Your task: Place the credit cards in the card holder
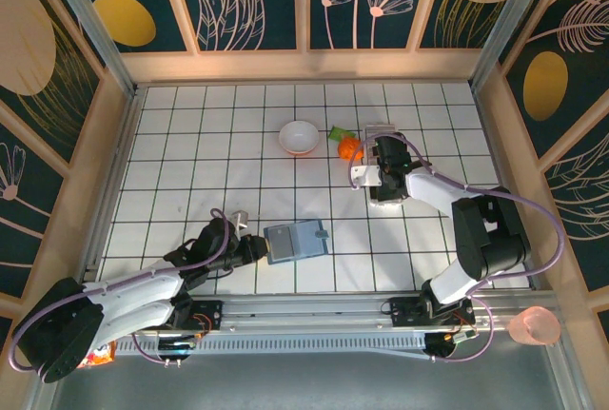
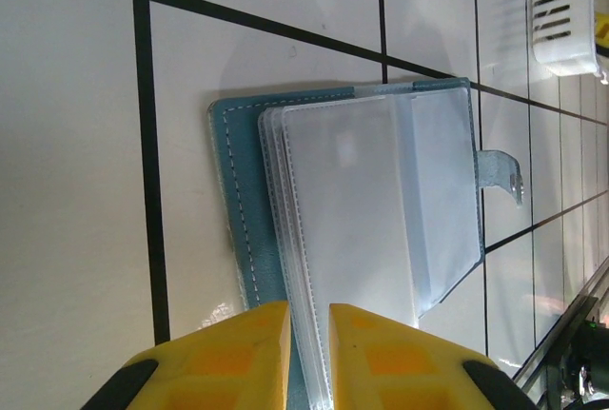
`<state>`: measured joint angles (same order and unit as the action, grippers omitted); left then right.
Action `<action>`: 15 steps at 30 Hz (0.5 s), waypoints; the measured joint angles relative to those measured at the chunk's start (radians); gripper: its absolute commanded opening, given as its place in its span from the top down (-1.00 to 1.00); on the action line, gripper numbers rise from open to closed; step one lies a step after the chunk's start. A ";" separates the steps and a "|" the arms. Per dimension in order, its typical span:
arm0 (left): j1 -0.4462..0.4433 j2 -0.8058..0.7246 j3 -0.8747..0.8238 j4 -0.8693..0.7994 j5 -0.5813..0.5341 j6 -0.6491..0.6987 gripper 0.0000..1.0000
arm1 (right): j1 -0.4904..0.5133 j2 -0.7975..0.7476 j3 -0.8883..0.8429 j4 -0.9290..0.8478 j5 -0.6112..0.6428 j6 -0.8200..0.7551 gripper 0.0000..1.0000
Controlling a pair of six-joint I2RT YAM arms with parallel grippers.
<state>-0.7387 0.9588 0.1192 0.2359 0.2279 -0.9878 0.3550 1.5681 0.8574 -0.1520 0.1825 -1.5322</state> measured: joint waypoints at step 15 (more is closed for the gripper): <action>0.000 -0.001 -0.002 0.000 0.000 0.000 0.69 | -0.002 0.000 -0.003 0.065 0.036 -0.032 -0.29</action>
<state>-0.7391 0.9581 0.1173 0.2359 0.2279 -0.9878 0.3531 1.5681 0.8539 -0.0868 0.2188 -1.5646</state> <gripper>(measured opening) 0.164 0.676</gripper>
